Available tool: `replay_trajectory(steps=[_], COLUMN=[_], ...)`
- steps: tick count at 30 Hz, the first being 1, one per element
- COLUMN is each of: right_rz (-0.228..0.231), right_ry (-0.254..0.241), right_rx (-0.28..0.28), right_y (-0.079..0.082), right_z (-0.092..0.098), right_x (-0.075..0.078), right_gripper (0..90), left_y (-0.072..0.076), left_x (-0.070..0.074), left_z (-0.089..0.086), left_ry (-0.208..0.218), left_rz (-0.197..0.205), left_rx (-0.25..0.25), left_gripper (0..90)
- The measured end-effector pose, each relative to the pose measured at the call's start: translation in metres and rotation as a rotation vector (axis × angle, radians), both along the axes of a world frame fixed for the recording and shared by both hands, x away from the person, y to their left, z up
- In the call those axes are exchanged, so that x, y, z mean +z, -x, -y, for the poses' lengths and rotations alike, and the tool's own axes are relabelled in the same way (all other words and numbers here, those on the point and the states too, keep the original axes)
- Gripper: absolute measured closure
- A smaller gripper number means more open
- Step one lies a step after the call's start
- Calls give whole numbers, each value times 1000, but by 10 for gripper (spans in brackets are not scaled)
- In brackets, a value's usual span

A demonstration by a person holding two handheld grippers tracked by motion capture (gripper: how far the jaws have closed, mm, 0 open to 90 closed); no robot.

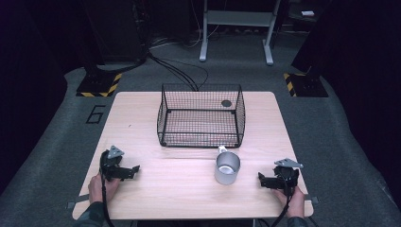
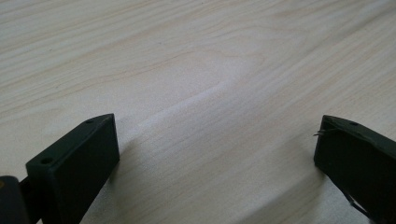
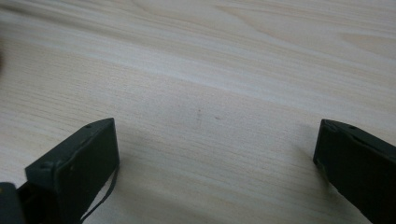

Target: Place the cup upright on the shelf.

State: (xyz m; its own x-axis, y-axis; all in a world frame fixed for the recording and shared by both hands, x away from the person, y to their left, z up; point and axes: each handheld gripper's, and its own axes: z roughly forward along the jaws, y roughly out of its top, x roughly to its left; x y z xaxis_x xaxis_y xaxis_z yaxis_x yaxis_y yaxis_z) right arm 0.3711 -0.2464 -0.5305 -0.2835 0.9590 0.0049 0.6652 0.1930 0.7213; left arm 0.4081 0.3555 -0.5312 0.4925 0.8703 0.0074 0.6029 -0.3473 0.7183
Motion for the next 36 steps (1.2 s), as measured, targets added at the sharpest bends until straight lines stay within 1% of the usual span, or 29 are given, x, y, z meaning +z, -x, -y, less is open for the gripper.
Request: replay_trajectory(steps=[1, 2, 5, 6, 7, 8, 9, 10, 11, 12, 13, 15, 16, 17, 18, 19, 20, 21, 22, 24, 27, 28, 29, 30, 32, 34, 35, 36], right_rz=[0, 0, 0, -1, -1, -1, -1, -1, -1, -1, -3, -15, -27, -40, -50, -52, -52, -56, -59, -72, -76, -69, -66, -60, -49, -41, -41, -40], right_ry=[0, 0, 4, 8, 7, 7, 5, 6, 5, 7, 1, 11, 14, 11, 19, 6, 6, 4, -14, -44, -55, -59, -69, -73, -78, -93, -108, -116], right_rx=[0, 0, 5, 10, 9, 9, 7, 8, 7, 5, -3, 5, -1, -15, -21, -50, -54, -59, -57, -35, -13, -8, 0, 12, 33, 52, 62, 68], right_y=[0, 0, 0, 0, 0, 0, 0, 0, 0, 0, 0, -1, 0, -1, 0, 1, 2, 3, 4, 6, 10, 12, 13, 14, 17, 19, 21, 21], right_z=[0, 0, 0, 1, 1, 1, 1, 1, 1, 1, 0, 1, 1, 1, 2, 2, 3, 3, 3, 3, 0, -2, -4, -6, -11, -16, -19, -22], right_x=[0, 0, 0, 0, 0, 0, 0, 0, 0, 0, 0, 1, 2, 4, 4, 4, 5, 5, 6, 10, 17, 21, 24, 29, 37, 44, 49, 51], right_gripper=[0, 0, 0, 0, 0, 0, 0, 0, 0, 0, 0, 0, 0, 0, 0, 8, 18, 29, 33, 29, 10, 0, 0, 0, 0, 0, 0, 0], left_y=[0, 0, 0, 0, 0, 0, 0, 0, 0, 0, 0, 0, 0, 0, 0, 0, 0, 0, 0, 0, 0, 0, 0, 0, 0, 0, 0, 0], left_x=[-1, -1, -1, 0, -1, 0, -1, 0, -1, 0, -1, -1, 0, -1, -1, 0, -1, -1, 0, -1, -1, 0, -1, 0, -1, 0, -1, -1], left_z=[1, 1, 1, 0, 1, 0, 1, 0, 1, 0, 1, 1, 0, 0, 1, 1, 1, 1, 0, 1, 1, 0, 1, 1, 1, 0, 1, 1], left_ry=[4, 7, 3, 2, 3, 0, 4, 0, 6, 3, 4, 1, 2, 3, 7, 7, 9, 9, 6, 9, 10, 7, 10, 9, 10, 7, 11, 10], left_rz=[11, 14, 13, 3, 10, -3, 10, 4, 10, 3, 10, 9, 1, 7, 2, -4, 7, 8, -5, 5, 7, -6, 8, -1, 4, -5, 8, 7], left_rx=[7, 8, 8, 3, 9, 1, 9, 7, 7, 4, 9, 9, 4, 7, 11, 7, 14, 13, 5, 12, 14, 6, 14, 8, 11, 7, 14, 14], left_gripper=[0, 0, 0, 0, 0, 0, 0, 0, 0, 0, 0, 0, 0, 0, 0, 0, 0, 0, 0, 0, 0, 0, 0, 0, 0, 0, 0, 0])
